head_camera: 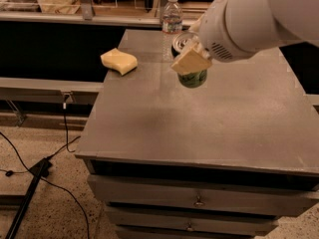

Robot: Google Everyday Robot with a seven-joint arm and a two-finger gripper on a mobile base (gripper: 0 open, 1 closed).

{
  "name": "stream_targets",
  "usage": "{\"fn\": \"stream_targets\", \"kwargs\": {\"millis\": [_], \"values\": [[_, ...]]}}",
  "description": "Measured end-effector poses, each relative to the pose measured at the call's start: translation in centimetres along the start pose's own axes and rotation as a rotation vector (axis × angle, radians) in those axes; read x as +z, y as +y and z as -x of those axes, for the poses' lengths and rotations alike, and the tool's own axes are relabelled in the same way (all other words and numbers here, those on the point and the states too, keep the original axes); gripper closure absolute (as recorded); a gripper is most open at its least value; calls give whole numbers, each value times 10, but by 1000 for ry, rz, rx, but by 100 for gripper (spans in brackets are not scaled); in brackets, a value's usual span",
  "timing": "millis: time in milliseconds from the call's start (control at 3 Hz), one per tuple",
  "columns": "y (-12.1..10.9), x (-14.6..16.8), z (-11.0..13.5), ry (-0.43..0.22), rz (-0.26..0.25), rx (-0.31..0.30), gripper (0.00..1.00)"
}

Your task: Move green can near sponge

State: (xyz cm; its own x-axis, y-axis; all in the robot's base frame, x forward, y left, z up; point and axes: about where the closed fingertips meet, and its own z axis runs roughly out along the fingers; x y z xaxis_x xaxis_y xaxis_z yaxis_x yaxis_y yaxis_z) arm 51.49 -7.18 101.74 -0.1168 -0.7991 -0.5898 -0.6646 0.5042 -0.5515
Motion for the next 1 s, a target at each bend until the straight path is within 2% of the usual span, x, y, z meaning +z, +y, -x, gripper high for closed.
{"fn": "stream_targets", "kwargs": {"millis": [333,1000], "values": [[-26,24,6,6,48,42,100],[-55,103,3,-13,189,121,100]]}}
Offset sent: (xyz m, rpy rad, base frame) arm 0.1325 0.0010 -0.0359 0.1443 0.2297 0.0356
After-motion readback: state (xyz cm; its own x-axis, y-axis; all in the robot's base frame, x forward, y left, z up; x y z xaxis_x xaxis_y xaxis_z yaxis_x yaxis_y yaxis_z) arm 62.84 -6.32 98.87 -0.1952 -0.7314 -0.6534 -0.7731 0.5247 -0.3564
